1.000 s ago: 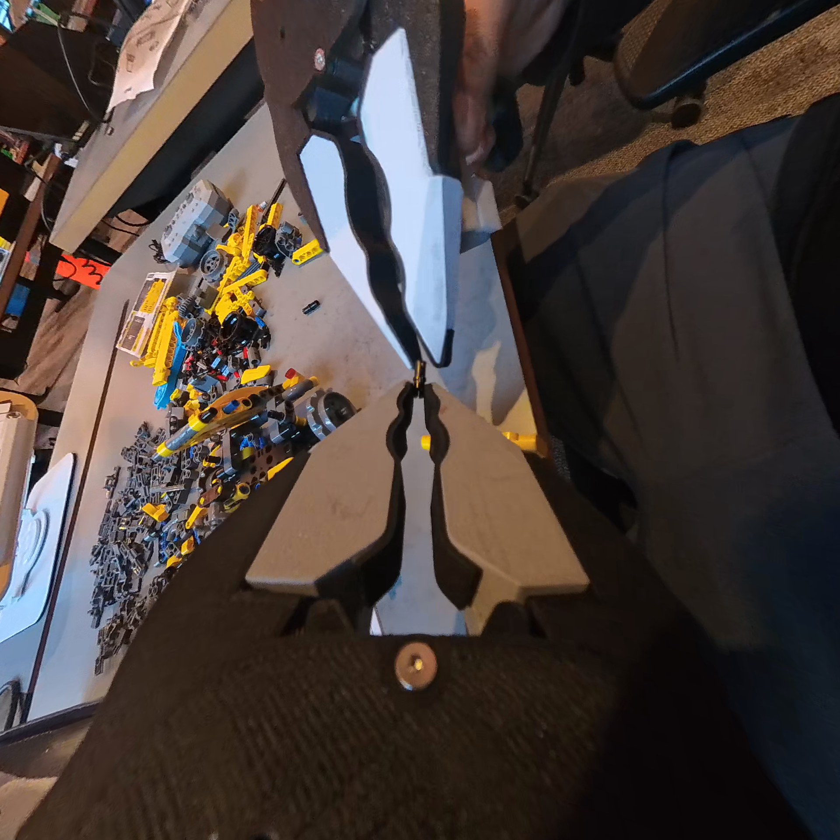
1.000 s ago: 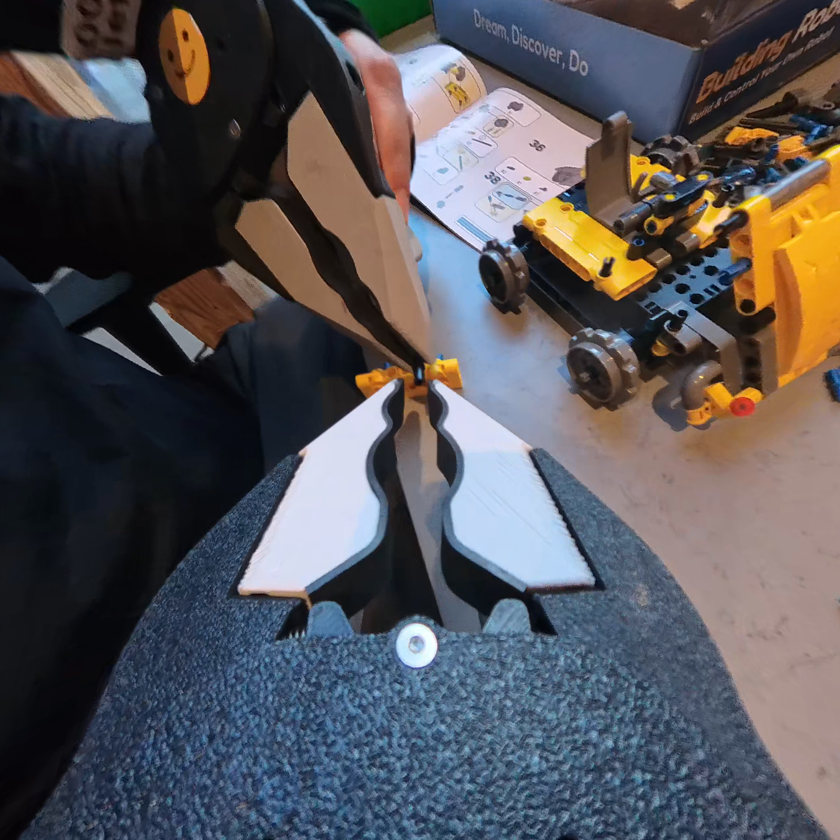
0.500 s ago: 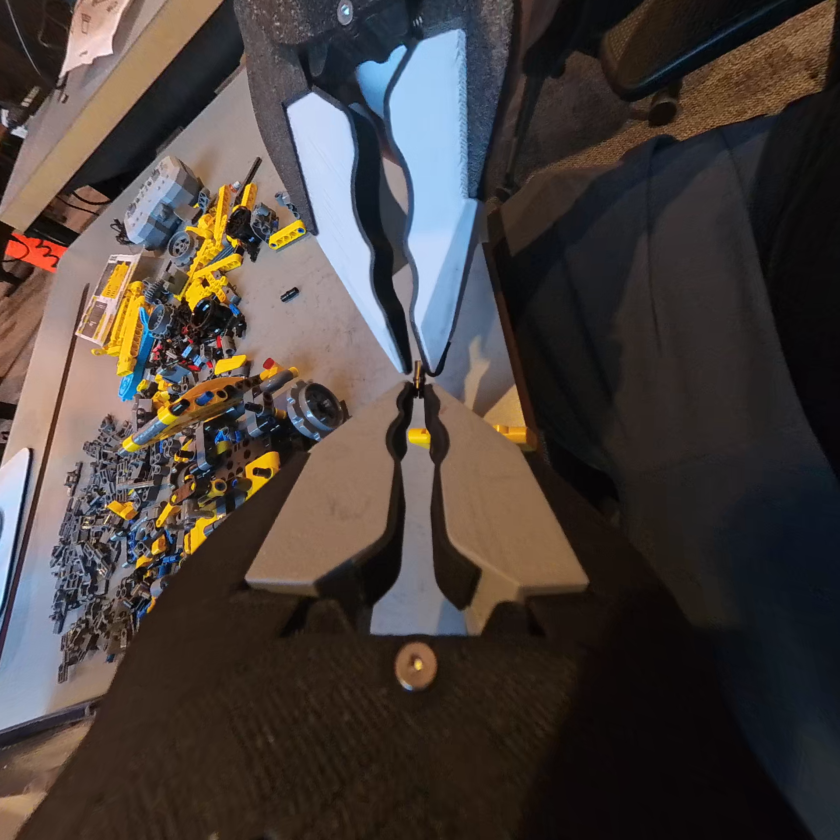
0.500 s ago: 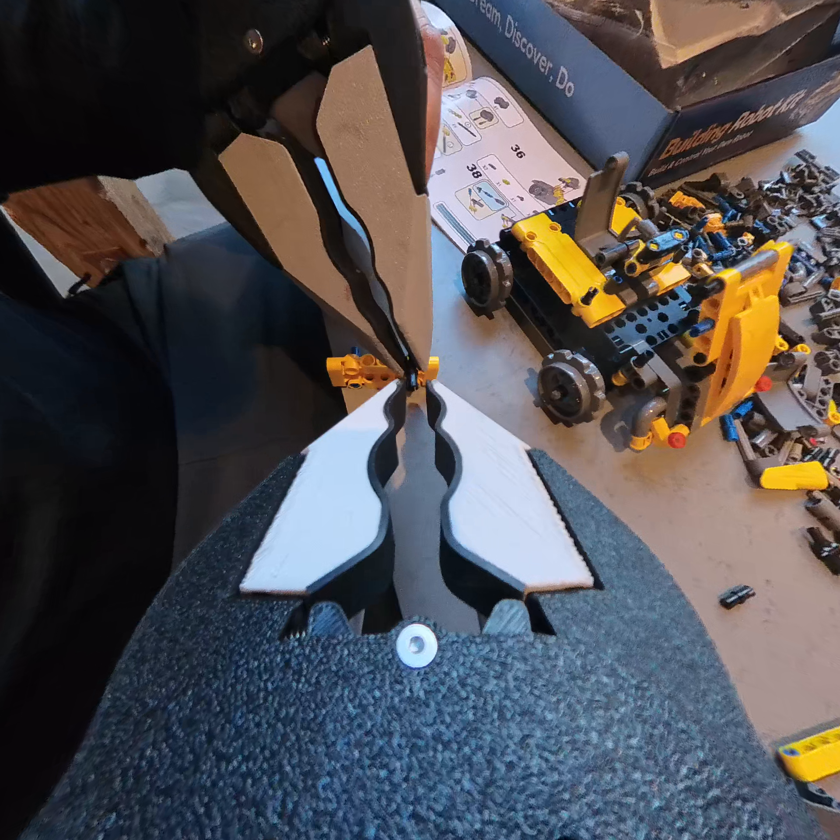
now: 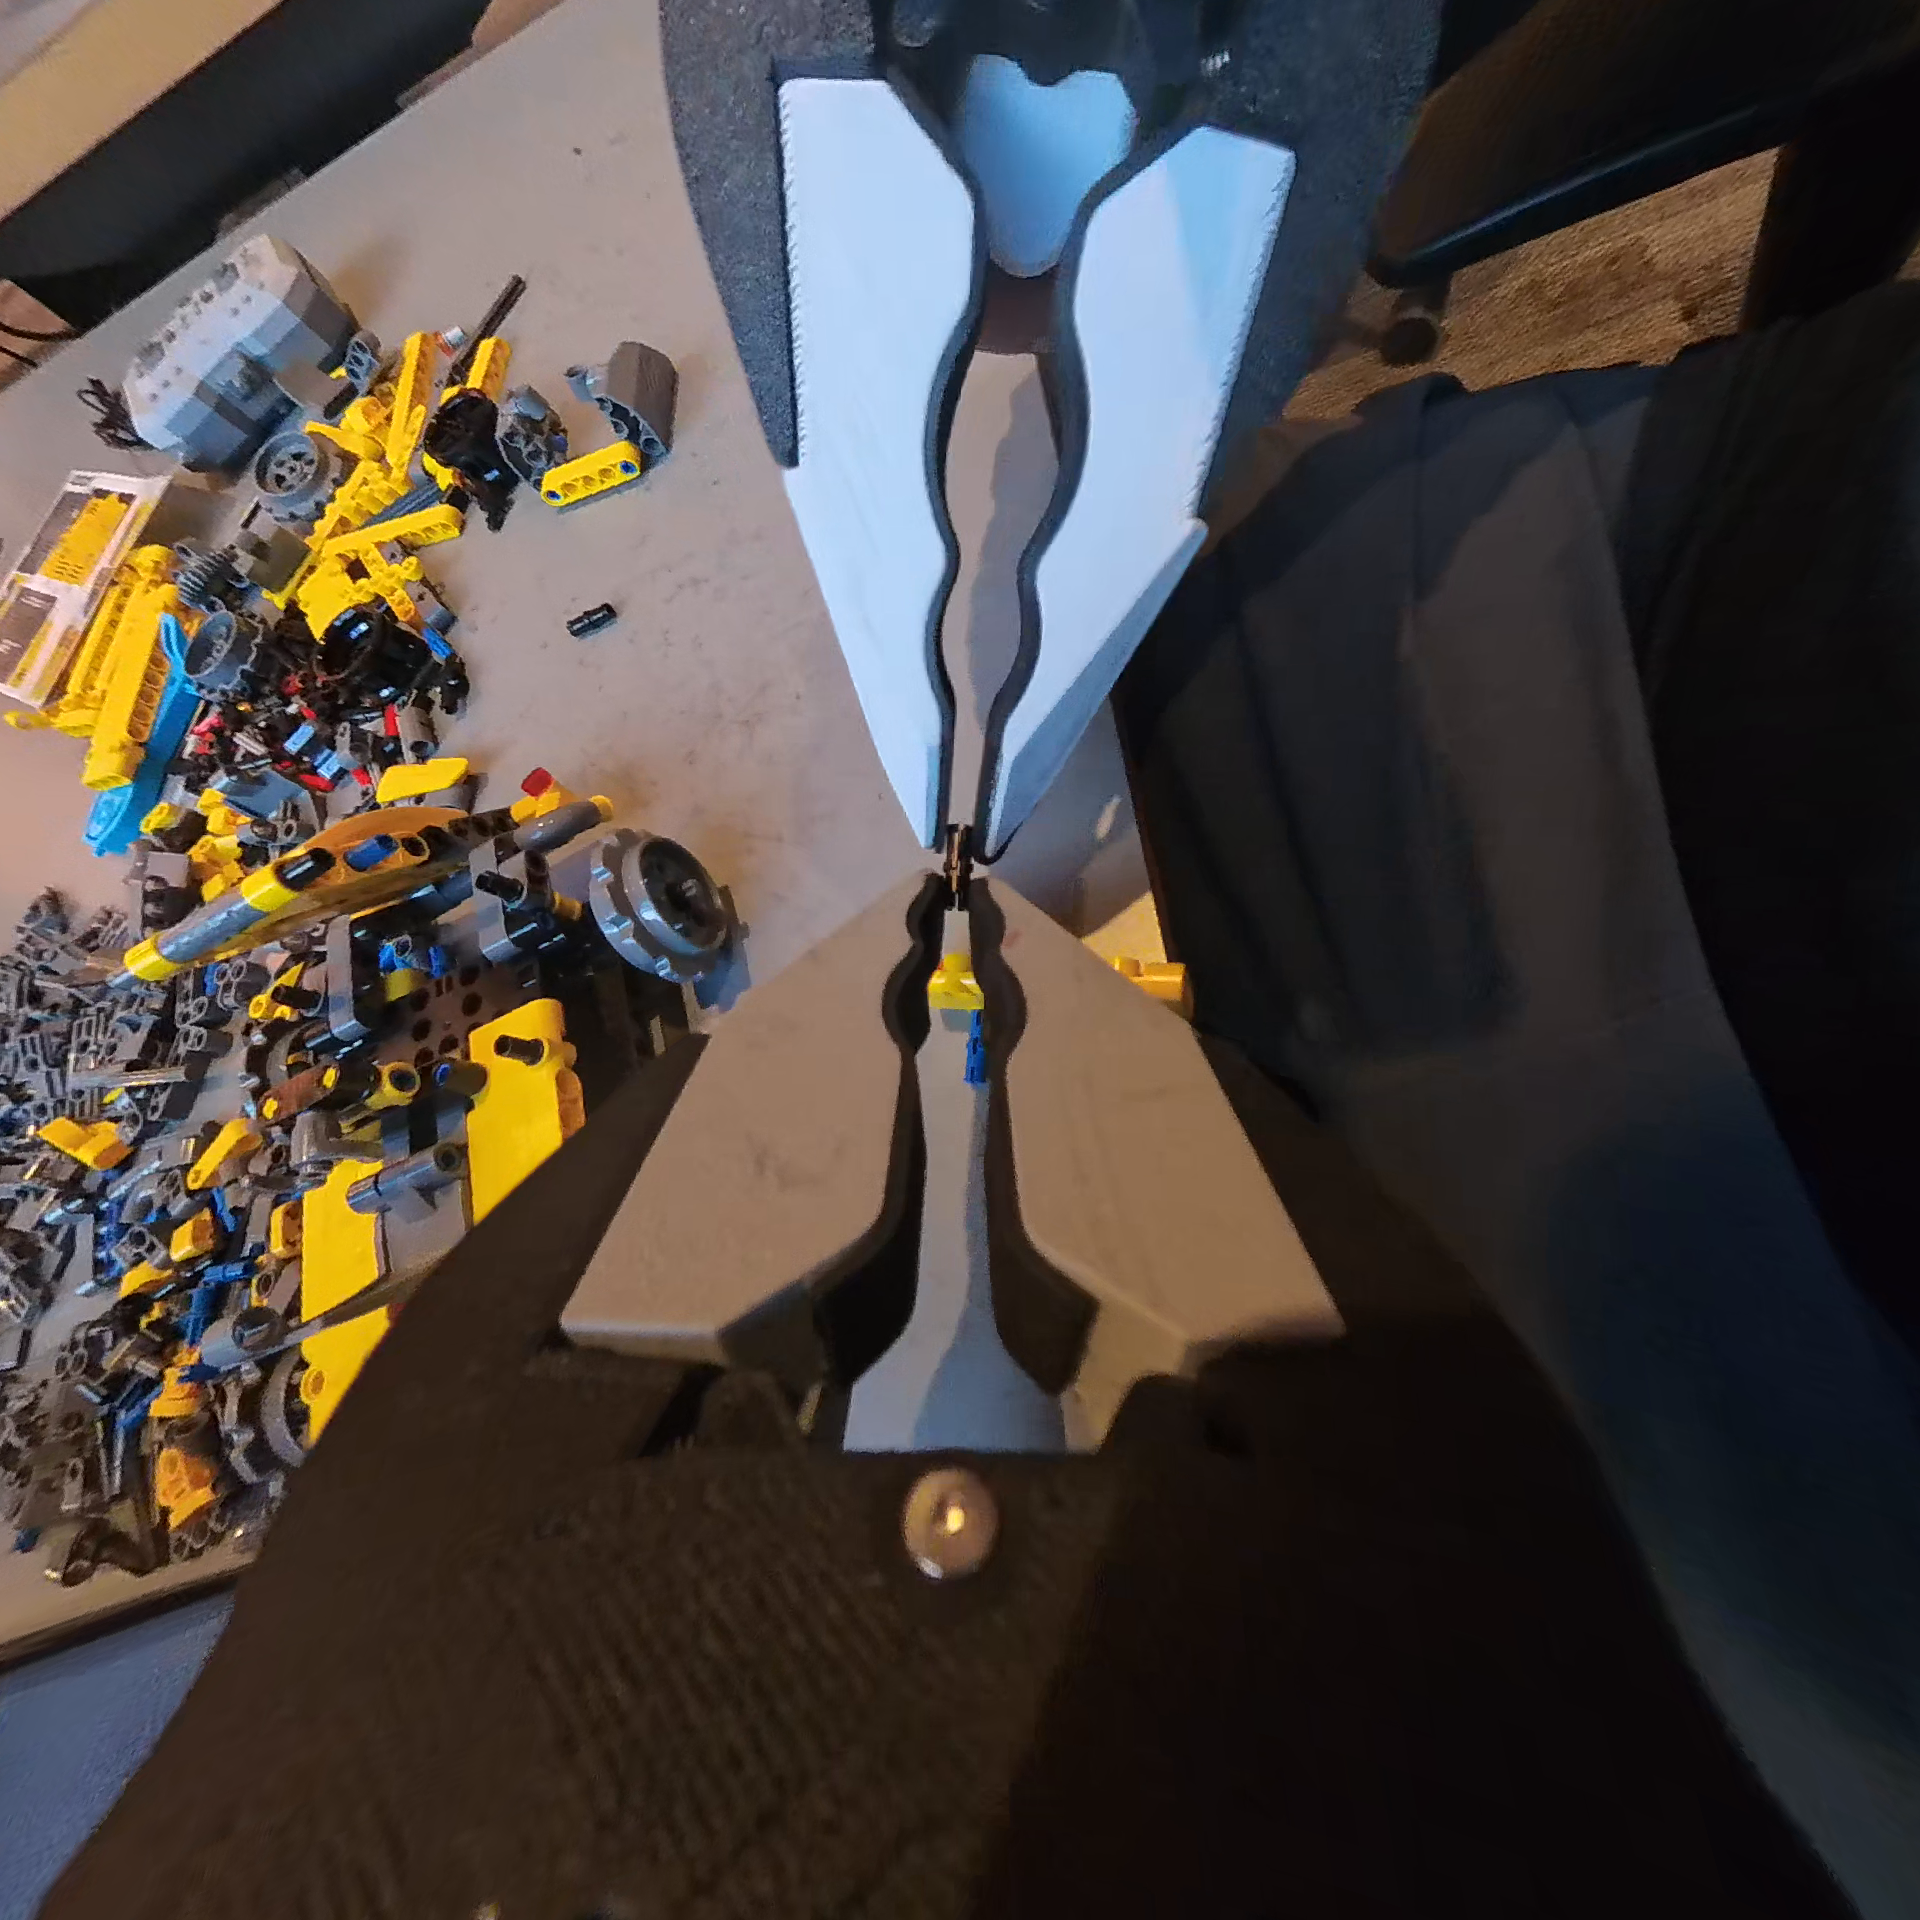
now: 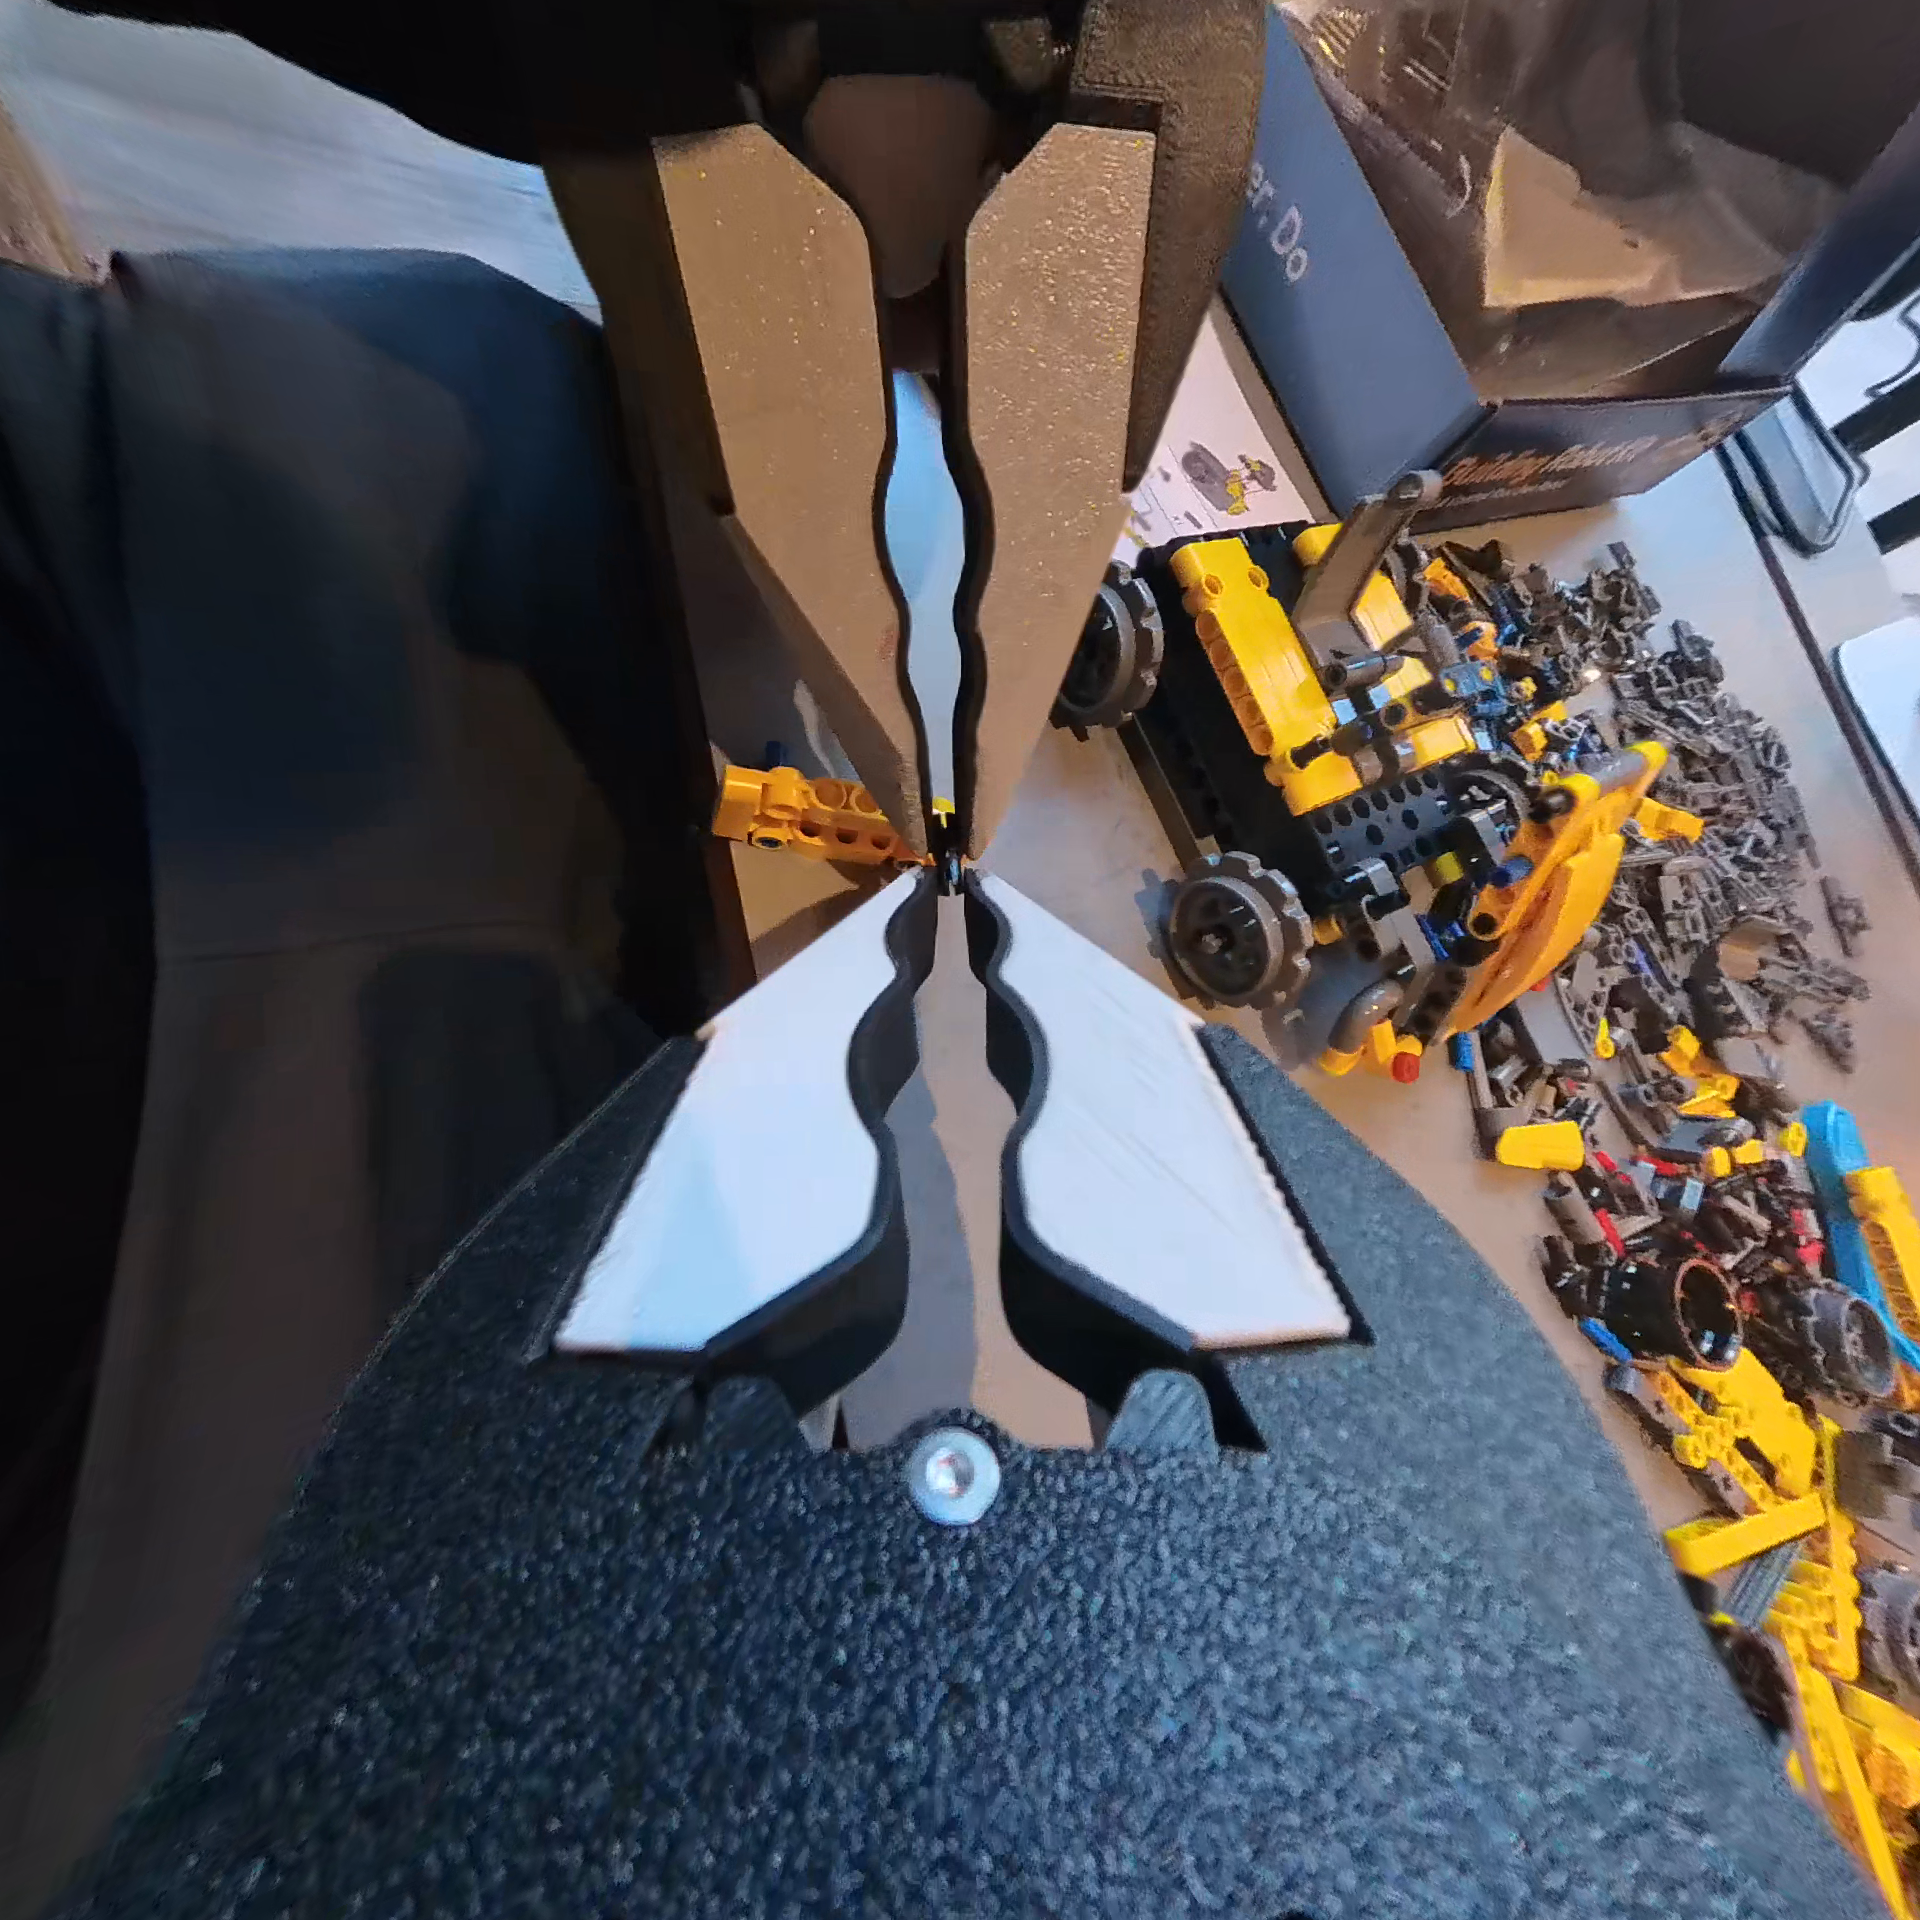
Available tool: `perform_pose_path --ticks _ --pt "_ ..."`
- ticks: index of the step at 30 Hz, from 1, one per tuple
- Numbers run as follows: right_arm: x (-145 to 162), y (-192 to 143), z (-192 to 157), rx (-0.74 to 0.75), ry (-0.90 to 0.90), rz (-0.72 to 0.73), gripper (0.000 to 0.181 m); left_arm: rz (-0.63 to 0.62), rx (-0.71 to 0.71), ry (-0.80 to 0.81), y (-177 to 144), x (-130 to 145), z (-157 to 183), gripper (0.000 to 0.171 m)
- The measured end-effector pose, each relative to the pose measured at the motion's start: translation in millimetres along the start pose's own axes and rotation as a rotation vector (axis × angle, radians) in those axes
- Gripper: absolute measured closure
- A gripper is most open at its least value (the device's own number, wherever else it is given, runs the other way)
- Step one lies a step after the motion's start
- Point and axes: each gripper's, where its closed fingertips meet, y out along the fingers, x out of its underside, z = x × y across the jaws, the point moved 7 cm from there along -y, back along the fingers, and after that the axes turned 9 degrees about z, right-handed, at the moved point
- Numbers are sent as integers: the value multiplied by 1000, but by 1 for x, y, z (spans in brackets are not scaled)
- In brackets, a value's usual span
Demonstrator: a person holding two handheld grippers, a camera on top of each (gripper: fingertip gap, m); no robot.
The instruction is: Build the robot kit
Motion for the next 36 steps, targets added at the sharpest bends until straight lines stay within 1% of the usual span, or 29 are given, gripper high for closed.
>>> perform_pose_path --ticks 4,6,7,9,11,12,13,15,17,20,24,28,36 --pt "-1 -1 1 16 -7 14 176 16 -1 -37 -1 -1 -2 169" --pt "0 -1 1 10 29 20 176 27 25 -106 -2 -1 -4 168" --pt "2 0 2 14 60 20 177 41 49 -151 -4 -1 -5 160" --pt "7 0 6 40 109 4 177 61 69 -234 -10 0 -10 138" --pt "13 2 6 28 179 -9 177 34 95 -278 -15 6 -12 117" --pt "15 4 5 10 217 -15 177 10 100 -274 -15 10 -11 106" --pt "18 6 4 -4 250 -24 177 -13 105 -261 -14 13 -10 100" --pt "21 8 3 -15 292 -31 177 -55 119 -237 -10 17 -4 97" --pt "20 10 2 -38 325 -17 177 -65 152 -239 -6 17 2 91" --pt "17 10 2 -63 362 3 177 -62 157 -257 -1 19 2 92" --pt "17 12 2 -84 382 -2 177 -58 167 -251 2 20 4 98" --pt "17 13 3 -84 388 -3 177 -82 174 -232 8 23 8 110" --pt "18 13 4 -95 398 -9 177 -65 173 -234 10 23 8 110"
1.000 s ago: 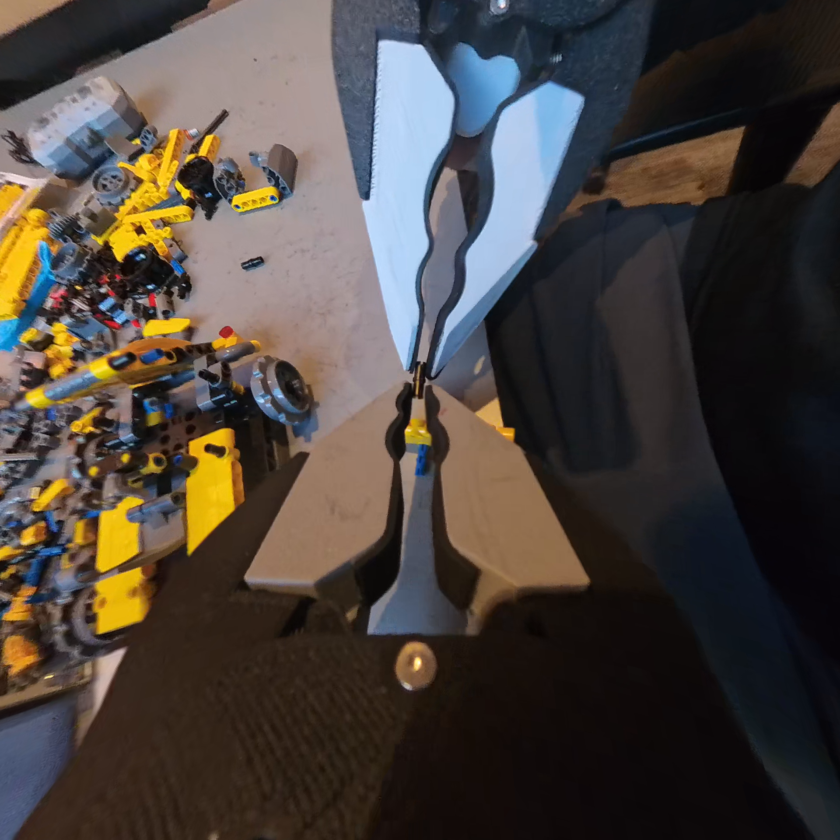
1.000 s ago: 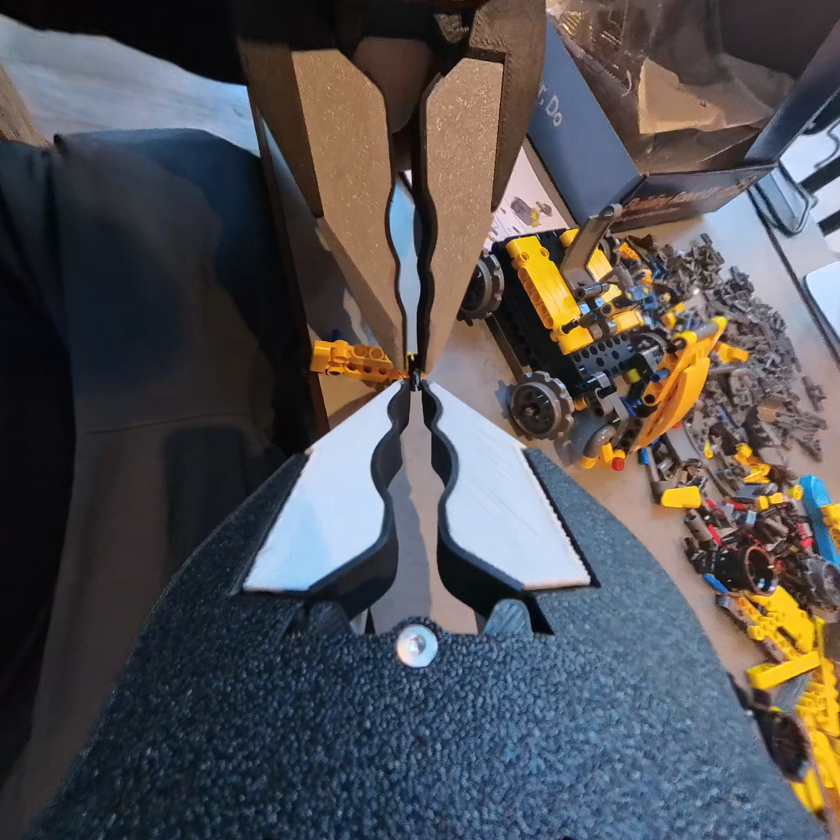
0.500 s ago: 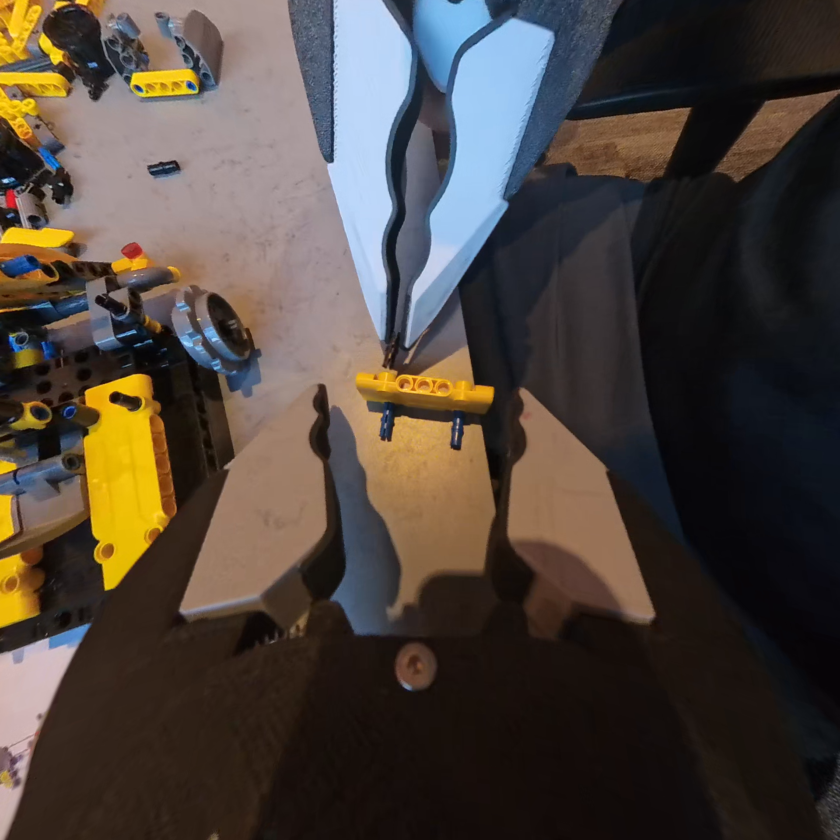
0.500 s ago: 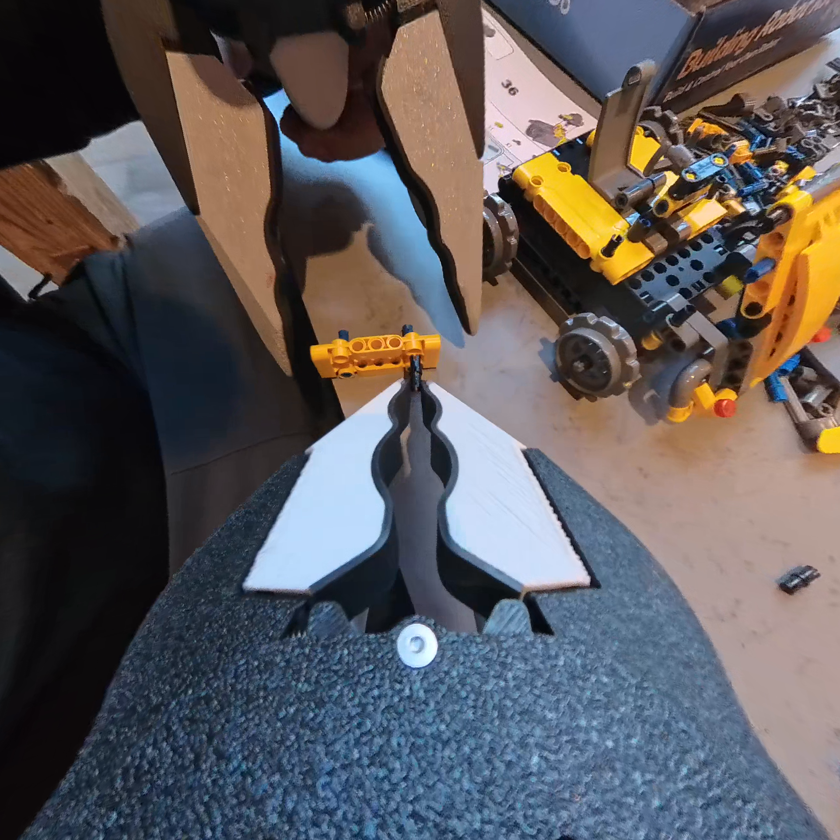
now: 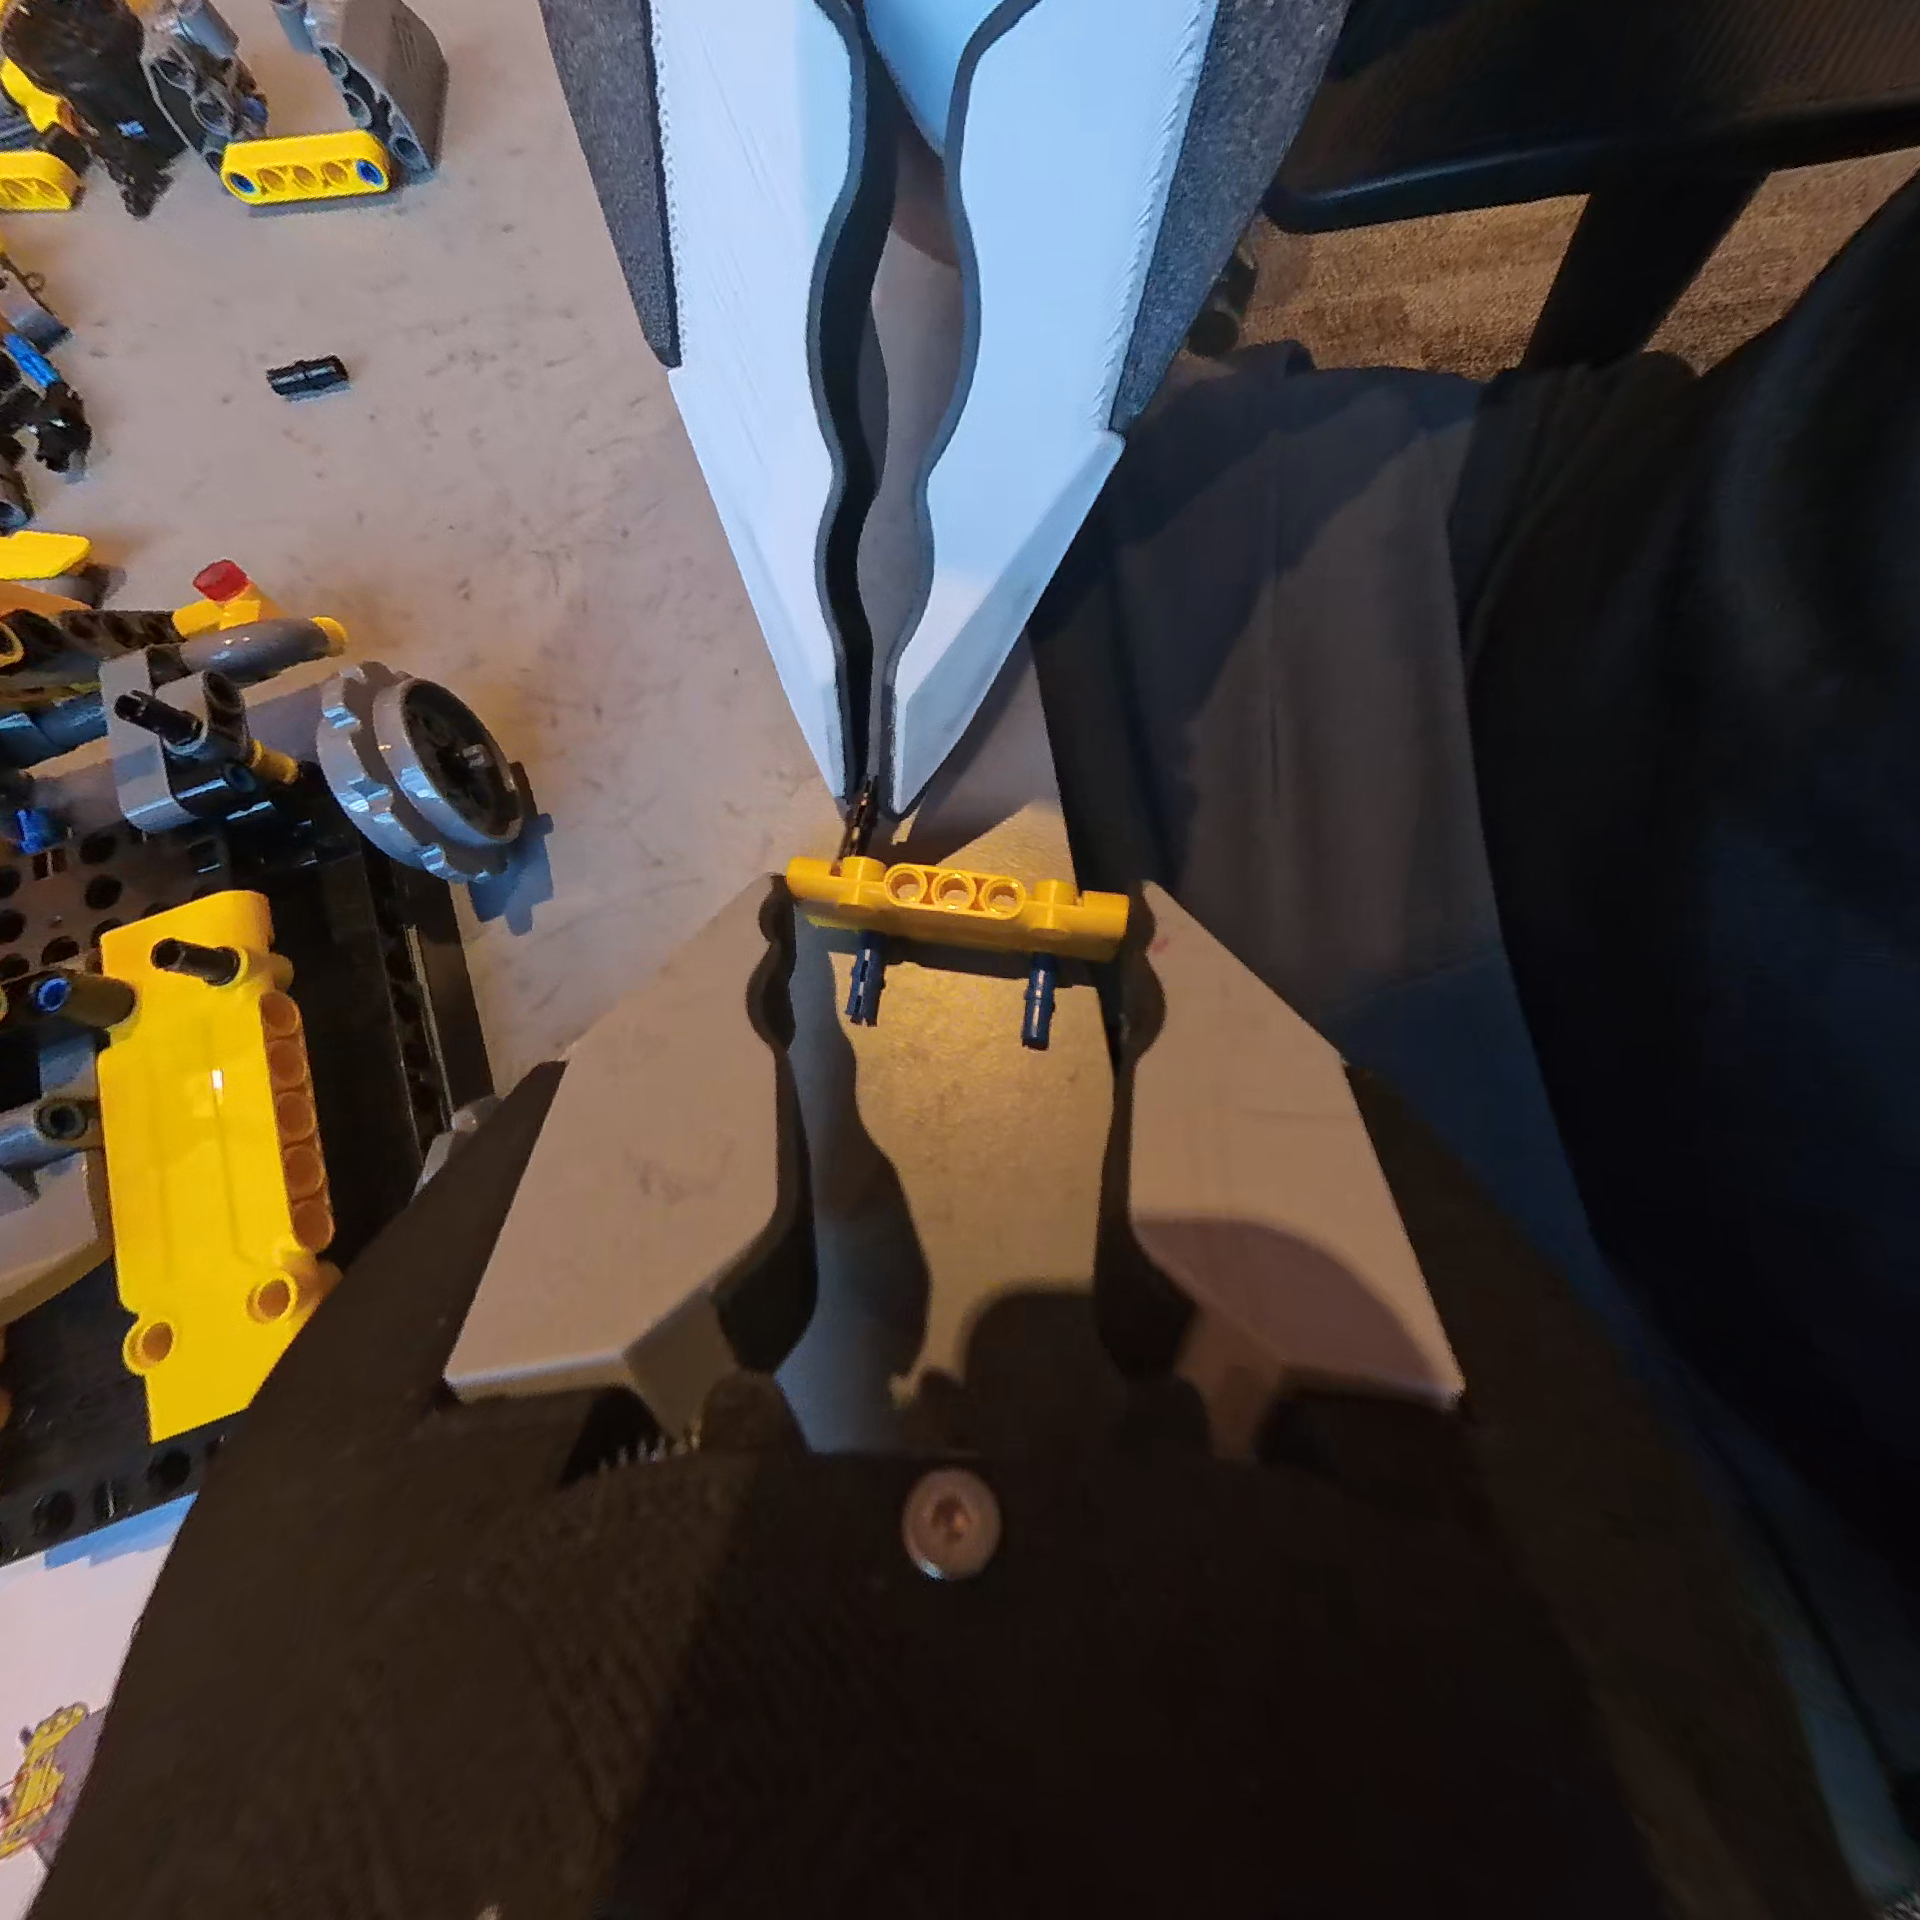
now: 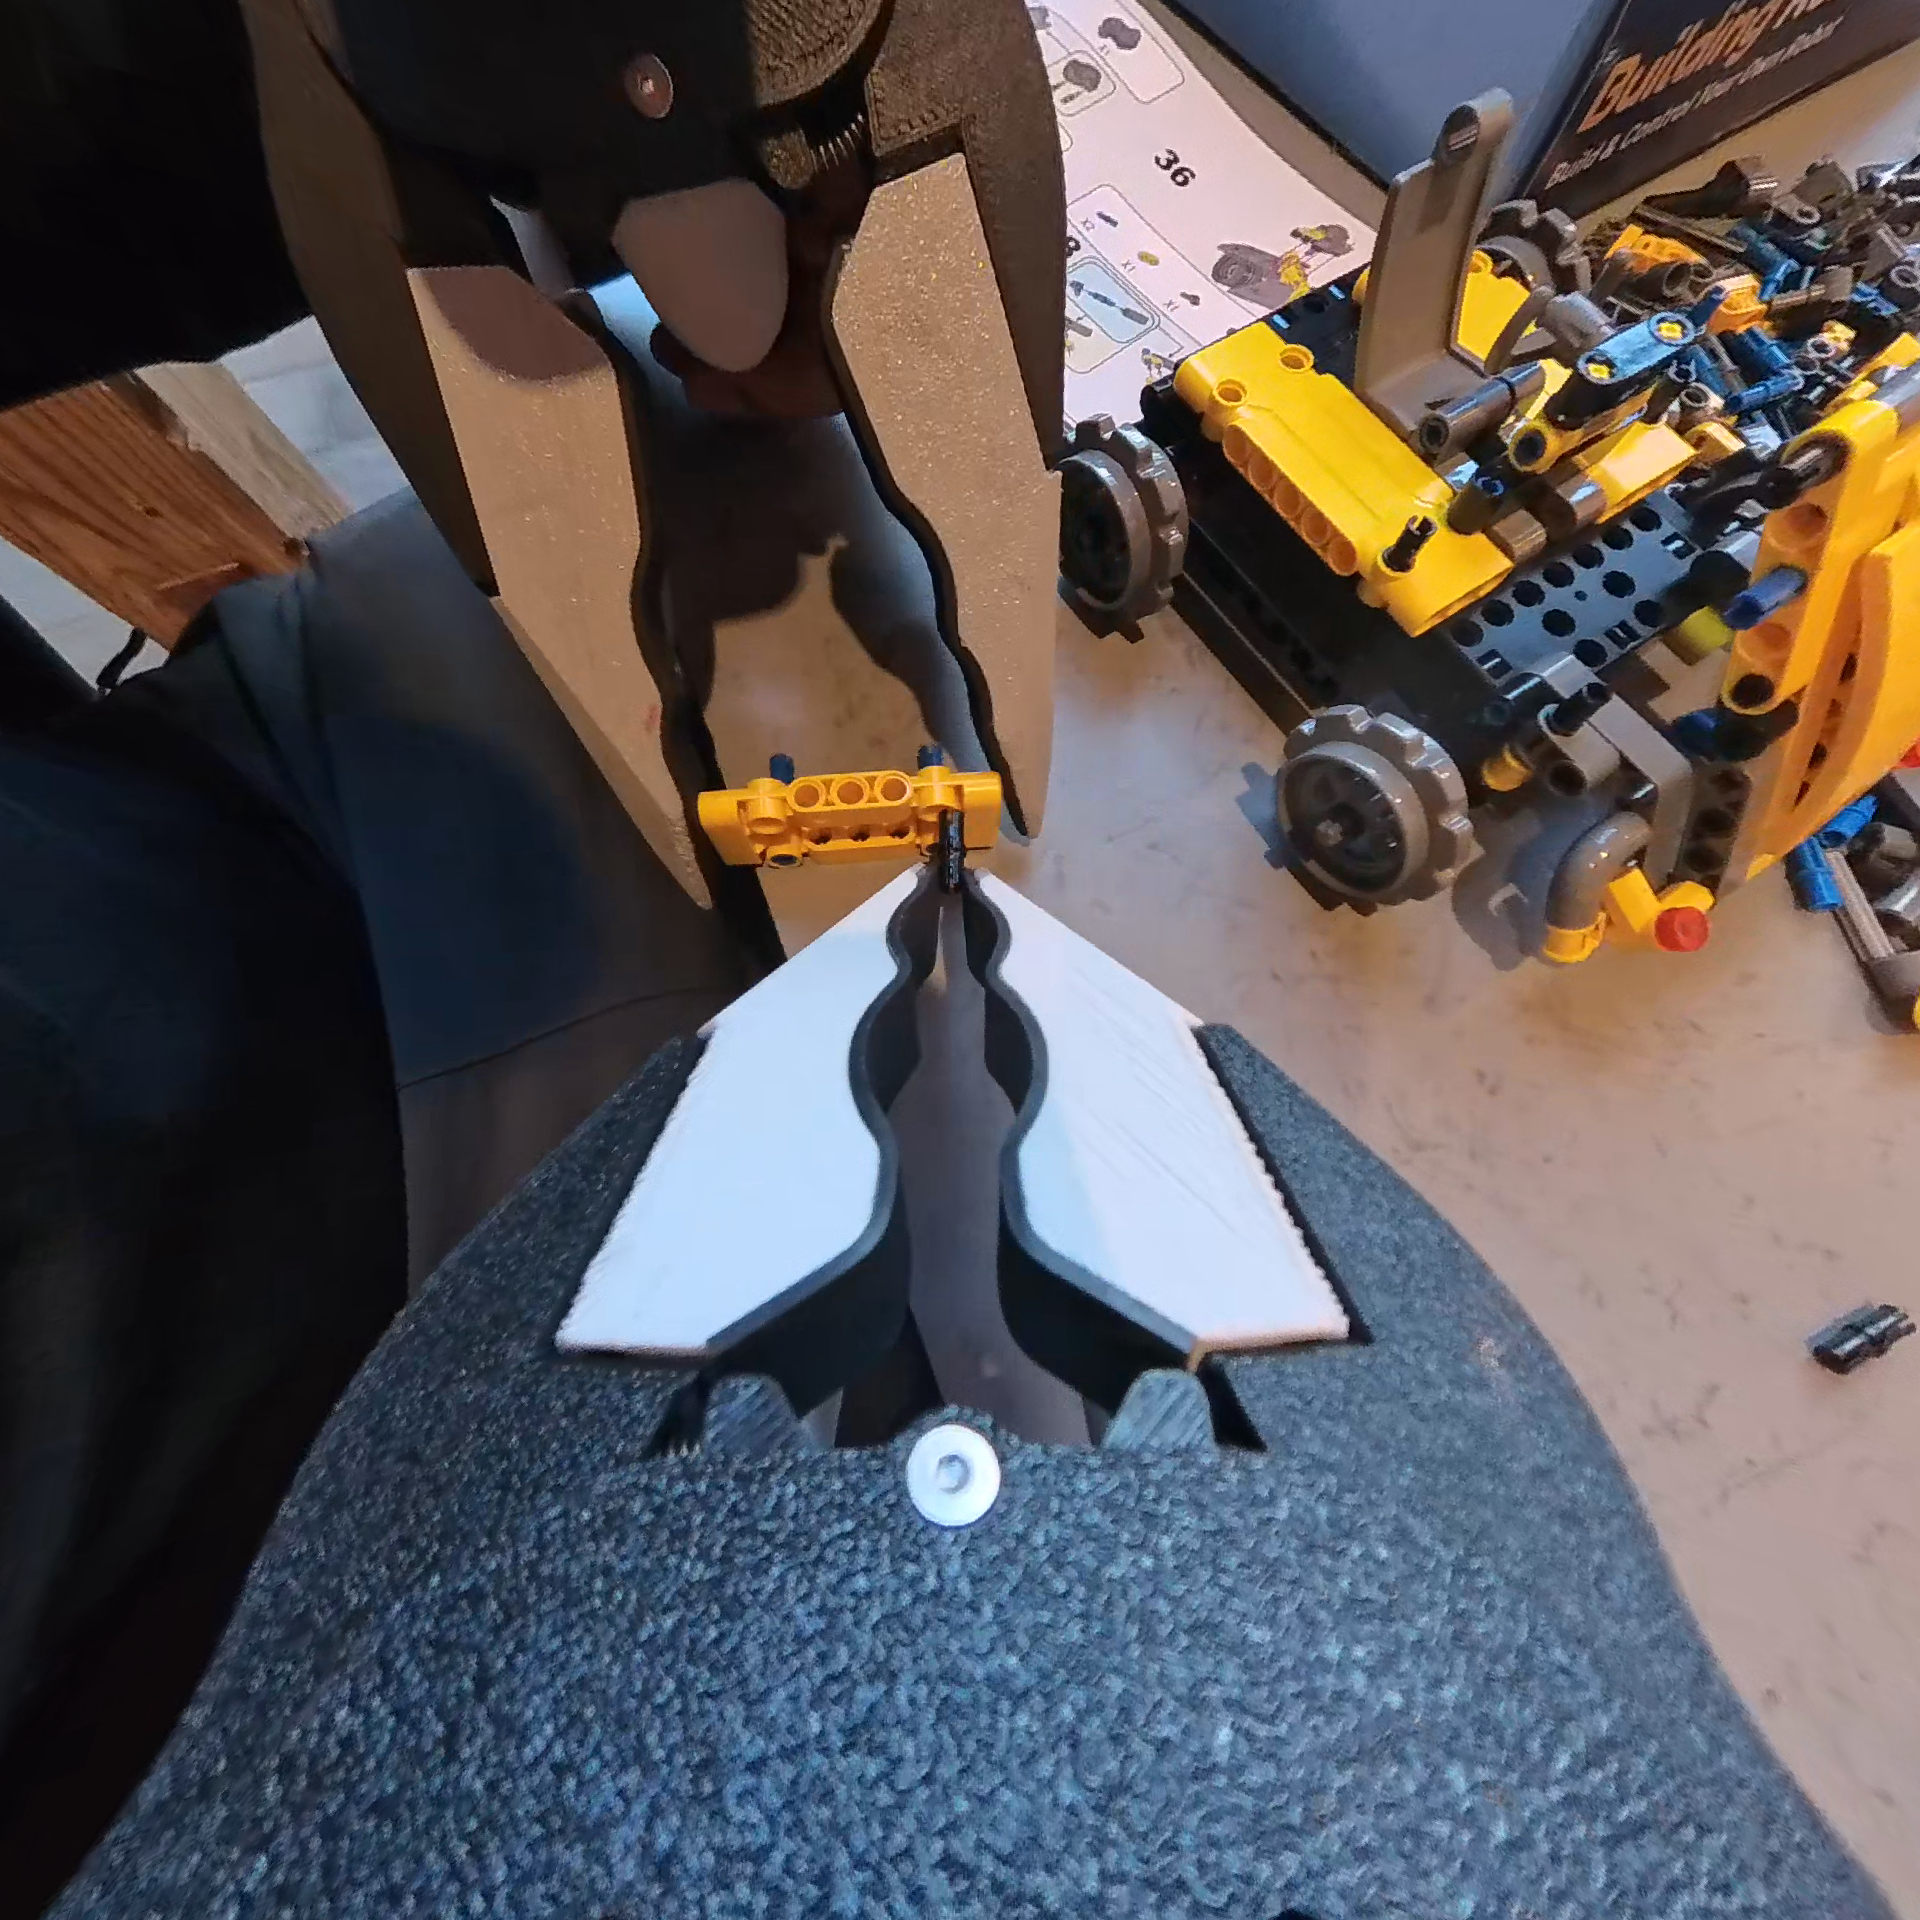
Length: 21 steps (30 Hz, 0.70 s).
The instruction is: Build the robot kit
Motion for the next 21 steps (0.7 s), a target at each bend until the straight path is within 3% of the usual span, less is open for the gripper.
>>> perform_pose_path --ticks 8,15,21 --pt "1 1 1 -19 41 15 177 11 -6 1 0 1 -2 110" --pt "-7 -1 11 -160 271 46 178 11 -4 -7 3 -1 1 110" --pt "-12 1 12 -152 190 -24 178 -1 -17 -9 5 -3 1 110"
